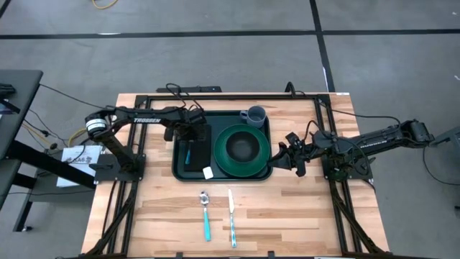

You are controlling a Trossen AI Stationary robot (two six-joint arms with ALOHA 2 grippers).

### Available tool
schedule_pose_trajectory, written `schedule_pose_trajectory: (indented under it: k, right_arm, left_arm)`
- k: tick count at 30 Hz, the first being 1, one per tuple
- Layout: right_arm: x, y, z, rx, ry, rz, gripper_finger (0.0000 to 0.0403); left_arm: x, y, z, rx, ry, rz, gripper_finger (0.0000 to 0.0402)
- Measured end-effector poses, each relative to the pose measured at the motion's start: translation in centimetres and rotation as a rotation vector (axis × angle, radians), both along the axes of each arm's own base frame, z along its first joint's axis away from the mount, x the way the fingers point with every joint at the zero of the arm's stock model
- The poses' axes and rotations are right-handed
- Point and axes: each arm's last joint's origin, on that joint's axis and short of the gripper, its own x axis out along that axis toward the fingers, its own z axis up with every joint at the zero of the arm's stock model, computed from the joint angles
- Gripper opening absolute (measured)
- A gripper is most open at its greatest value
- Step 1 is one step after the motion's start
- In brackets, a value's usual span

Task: Set up tray
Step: Put the blue fork on the black napkin to the left of the green plate, then put the blue spoon on the black napkin to the right of the blue fork

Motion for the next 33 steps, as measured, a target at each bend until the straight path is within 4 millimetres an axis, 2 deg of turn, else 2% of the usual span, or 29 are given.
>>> schedule_pose_trajectory:
  k: [11, 21, 33]
  right_arm:
    - [0.00, 0.00, -0.05, 0.007, 0.008, 0.000, 0.0074]
    - [0.00, 0.00, -0.05, 0.007, 0.007, 0.000, 0.0074]
    - [0.00, -0.01, -0.04, 0.007, 0.007, -0.001, 0.0074]
  left_arm:
    - [-0.04, 0.05, 0.00, 0.015, 0.008, 0.025, 0.0003]
    - [-0.03, 0.06, 0.02, 0.020, 0.009, 0.021, 0.0034]
    - [-0.07, 0.02, 0.19, 0.014, 0.001, 0.029, 0.0038]
